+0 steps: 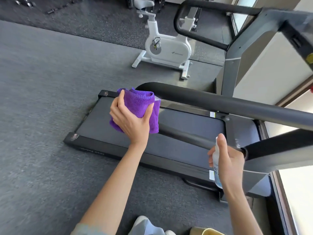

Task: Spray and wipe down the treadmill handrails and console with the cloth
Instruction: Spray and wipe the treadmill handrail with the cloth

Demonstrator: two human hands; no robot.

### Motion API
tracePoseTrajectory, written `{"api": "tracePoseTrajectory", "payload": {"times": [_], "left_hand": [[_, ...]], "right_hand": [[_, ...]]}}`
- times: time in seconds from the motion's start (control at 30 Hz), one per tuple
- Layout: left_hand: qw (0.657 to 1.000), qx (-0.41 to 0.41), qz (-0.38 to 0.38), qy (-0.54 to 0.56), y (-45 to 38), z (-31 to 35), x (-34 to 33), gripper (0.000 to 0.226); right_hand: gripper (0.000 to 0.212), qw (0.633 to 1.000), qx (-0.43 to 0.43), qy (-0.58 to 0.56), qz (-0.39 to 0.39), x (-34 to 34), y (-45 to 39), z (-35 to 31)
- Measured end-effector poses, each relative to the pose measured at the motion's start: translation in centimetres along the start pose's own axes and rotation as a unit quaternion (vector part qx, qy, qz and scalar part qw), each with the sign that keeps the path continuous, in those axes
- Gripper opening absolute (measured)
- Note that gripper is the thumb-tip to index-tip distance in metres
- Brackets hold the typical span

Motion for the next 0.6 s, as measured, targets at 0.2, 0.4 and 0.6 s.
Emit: {"api": "tracePoseTrajectory", "payload": {"times": [0.2, 0.4, 0.6], "left_hand": [[0.986, 0.124, 0.008, 0.111, 0.6, -2.1, -1.5, 0.083], [0.94, 0.285, -0.015, 0.189, 3.8, -4.5, -1.6, 0.087], [0.984, -0.005, -0.037, 0.176, -2.5, -1.1, -0.1, 0.079]], "right_hand": [[0.079, 1.0, 0.0, 0.007, 0.006, 0.2, -0.4, 0.5], [0.083, 1.0, -0.013, -0.005, 0.011, 0.6, -0.5, 0.3], [0.085, 1.0, -0.006, -0.022, 0.014, 0.8, -0.7, -0.3]]}}
Point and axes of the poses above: each hand's wrist, its own y-axis away from the middle knuckle, its own x-axis out of the back of the hand, z = x × y, the point moved 4 cm from there along -y, towards the middle knuckle, and after that the axes turned 10 degrees about -x, right-handed, at the moved point
